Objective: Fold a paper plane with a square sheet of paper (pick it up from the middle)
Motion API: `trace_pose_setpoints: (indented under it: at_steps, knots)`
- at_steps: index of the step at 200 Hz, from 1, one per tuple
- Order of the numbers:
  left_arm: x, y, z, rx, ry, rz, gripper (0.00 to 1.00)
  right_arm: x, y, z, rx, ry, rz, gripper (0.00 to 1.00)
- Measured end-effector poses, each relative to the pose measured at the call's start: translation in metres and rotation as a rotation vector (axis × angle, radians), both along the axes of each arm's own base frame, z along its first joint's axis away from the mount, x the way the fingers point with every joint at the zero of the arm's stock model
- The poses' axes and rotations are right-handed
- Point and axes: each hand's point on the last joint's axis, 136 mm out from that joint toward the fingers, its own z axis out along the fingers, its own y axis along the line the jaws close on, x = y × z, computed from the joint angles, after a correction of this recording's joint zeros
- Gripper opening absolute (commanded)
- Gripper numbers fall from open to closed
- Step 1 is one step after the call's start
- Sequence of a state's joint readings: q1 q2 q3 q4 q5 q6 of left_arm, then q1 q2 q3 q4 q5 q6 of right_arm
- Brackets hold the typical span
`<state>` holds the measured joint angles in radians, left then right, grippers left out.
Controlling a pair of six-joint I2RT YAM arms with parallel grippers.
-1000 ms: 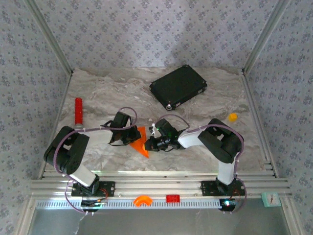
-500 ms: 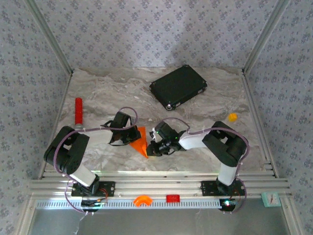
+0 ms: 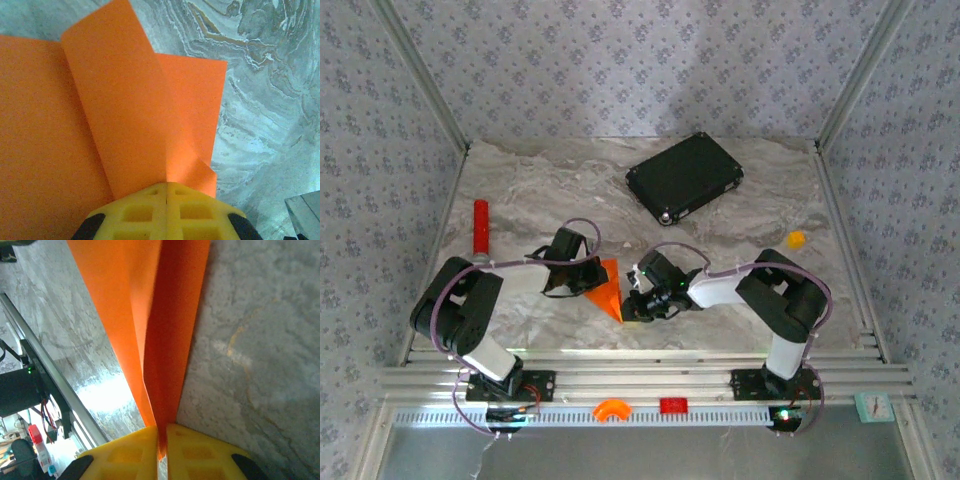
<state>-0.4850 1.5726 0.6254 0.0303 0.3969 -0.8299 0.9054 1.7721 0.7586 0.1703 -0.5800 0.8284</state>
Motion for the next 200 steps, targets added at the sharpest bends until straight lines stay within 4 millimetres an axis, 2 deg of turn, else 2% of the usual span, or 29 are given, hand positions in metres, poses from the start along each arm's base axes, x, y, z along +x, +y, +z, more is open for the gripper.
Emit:
trace_pose_setpoints:
  at_steps: [14, 27, 44, 75, 113, 132, 145, 151, 165, 185, 200]
  knots:
    - [0.000, 0.000, 0.000, 0.000, 0.000, 0.000, 0.00, -0.001, 0.000, 0.000, -0.006, -0.003, 0.005, 0.13]
    - [0.000, 0.000, 0.000, 0.000, 0.000, 0.000, 0.00, -0.002, 0.000, -0.001, -0.014, -0.009, 0.010, 0.00]
    - [0.000, 0.000, 0.000, 0.000, 0.000, 0.000, 0.00, -0.002, 0.000, -0.001, -0.020, -0.014, 0.010, 0.00]
    - [0.000, 0.000, 0.000, -0.001, 0.002, 0.000, 0.00, -0.004, -0.003, -0.001, -0.037, -0.021, 0.013, 0.17]
    - [0.000, 0.000, 0.000, -0.003, -0.001, -0.001, 0.00, -0.008, -0.012, 0.013, -0.059, -0.032, 0.013, 0.29]
    - [0.000, 0.000, 0.000, -0.006, -0.006, -0.001, 0.00, 0.006, -0.018, 0.033, -0.037, -0.075, -0.029, 0.28]
    - [0.000, 0.000, 0.000, -0.010, -0.010, -0.001, 0.00, 0.018, -0.018, 0.046, -0.010, -0.100, -0.057, 0.20]
    - [0.000, -0.001, 0.000, -0.011, -0.011, -0.002, 0.00, 0.025, -0.017, 0.051, 0.001, -0.111, -0.066, 0.15]
    - [0.000, -0.001, 0.000, -0.012, -0.010, -0.002, 0.00, 0.036, -0.008, 0.060, 0.019, -0.129, -0.066, 0.10]
    - [0.000, -0.001, 0.000, -0.013, -0.011, -0.001, 0.00, 0.045, 0.020, 0.070, 0.041, -0.148, -0.027, 0.04]
    - [0.000, -0.001, 0.000, -0.013, -0.011, -0.001, 0.00, 0.049, 0.039, 0.070, 0.045, -0.158, -0.001, 0.03]
